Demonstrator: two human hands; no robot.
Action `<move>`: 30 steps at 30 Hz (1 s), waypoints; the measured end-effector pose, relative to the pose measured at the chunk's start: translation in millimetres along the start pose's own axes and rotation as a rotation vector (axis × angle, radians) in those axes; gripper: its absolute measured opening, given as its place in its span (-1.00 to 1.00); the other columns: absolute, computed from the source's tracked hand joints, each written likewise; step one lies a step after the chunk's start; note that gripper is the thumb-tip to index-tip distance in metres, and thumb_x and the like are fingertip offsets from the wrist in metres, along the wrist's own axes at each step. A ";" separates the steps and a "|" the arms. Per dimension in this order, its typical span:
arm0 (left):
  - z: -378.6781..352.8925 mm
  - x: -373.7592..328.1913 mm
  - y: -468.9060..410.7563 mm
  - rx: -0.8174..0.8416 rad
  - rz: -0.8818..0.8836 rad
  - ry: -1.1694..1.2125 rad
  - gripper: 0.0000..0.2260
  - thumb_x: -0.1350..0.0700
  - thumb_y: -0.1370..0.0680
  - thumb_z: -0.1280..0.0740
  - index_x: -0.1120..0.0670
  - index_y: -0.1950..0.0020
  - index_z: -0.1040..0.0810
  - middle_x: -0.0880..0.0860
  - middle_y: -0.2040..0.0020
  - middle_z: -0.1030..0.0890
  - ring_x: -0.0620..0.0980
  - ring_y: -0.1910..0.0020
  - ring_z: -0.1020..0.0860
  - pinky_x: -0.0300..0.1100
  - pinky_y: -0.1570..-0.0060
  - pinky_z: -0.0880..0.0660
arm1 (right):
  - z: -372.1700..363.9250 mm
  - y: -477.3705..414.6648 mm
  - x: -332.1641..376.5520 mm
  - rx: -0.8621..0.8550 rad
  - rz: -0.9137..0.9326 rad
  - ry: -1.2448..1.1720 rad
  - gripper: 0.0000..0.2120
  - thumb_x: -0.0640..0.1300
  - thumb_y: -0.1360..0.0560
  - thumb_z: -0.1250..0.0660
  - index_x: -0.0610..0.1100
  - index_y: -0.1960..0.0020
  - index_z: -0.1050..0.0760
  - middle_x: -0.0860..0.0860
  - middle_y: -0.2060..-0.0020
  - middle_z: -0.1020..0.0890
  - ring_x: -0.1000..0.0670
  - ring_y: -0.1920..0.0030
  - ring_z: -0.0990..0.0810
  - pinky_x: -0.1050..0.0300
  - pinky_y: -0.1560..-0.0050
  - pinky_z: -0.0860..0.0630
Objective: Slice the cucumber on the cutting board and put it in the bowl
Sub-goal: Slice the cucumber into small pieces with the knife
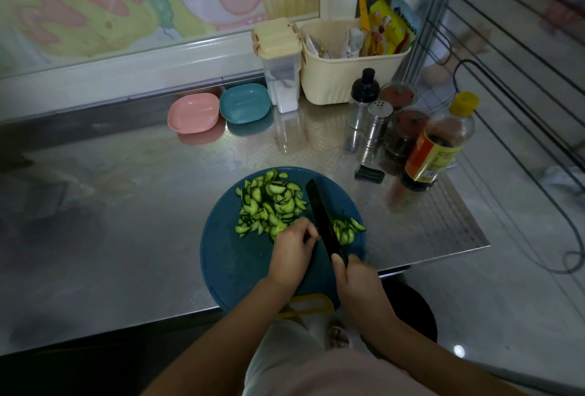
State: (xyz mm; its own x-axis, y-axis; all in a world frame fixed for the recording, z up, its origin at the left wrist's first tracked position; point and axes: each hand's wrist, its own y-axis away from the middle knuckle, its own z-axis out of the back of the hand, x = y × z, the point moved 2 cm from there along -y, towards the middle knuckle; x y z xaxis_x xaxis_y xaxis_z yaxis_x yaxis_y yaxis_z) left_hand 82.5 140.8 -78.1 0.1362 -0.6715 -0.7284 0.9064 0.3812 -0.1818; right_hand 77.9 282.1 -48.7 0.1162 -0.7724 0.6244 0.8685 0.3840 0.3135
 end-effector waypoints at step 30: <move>1.0 -1.4 -2.0 0.001 0.020 -0.017 -0.76 0.44 -0.38 -0.37 0.14 0.31 -0.42 0.01 0.34 -0.52 -0.11 0.29 -0.46 -0.40 0.34 -0.33 | -4.9 -9.2 9.9 -0.066 -0.030 -0.029 -0.71 -0.04 -0.64 -0.05 -0.22 0.12 -0.36 -0.02 0.36 -0.44 -0.07 0.30 -0.47 0.18 0.42 -0.22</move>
State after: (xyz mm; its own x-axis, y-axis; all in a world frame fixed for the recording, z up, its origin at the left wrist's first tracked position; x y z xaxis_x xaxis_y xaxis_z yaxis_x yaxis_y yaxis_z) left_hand 80.9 140.3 -76.0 0.1611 -0.6742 -0.7207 0.9037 0.3944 -0.1669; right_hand 73.5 268.4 -48.9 0.0763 -0.7676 0.6364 0.9014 0.3260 0.2850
